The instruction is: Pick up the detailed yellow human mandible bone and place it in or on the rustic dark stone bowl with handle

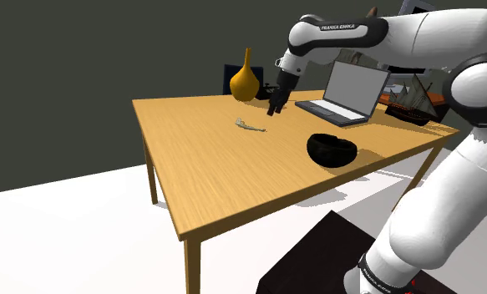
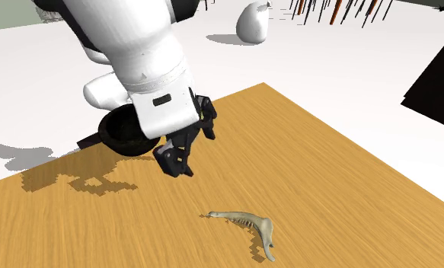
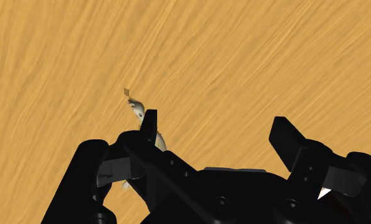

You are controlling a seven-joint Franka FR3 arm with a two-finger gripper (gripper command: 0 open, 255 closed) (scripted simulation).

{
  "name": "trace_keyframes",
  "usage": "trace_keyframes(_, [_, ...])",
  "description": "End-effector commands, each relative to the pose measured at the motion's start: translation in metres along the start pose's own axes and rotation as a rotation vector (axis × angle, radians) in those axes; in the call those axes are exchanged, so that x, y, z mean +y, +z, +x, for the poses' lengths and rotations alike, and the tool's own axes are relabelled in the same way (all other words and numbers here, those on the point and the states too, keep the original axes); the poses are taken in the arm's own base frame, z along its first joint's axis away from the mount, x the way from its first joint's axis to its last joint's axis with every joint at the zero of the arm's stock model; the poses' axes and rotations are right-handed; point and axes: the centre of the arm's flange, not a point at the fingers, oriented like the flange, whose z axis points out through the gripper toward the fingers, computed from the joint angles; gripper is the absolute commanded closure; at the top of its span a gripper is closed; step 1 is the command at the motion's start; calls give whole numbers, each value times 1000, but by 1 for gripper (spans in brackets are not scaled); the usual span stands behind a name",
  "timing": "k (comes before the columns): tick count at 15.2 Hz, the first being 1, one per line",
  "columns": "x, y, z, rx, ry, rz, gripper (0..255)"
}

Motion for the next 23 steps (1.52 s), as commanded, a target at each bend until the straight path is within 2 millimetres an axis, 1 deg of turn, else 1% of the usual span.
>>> trace_keyframes(1, [16,9,21,-2,-32,19,0])
trace_keyframes(7, [55,39,89,-10,-120,73,0])
trace_keyframes(8, [58,43,97,-11,-129,79,0])
trace_keyframes(16, [55,83,96,-11,-129,79,0])
trace_keyframes(23, [55,83,96,-11,-129,79,0])
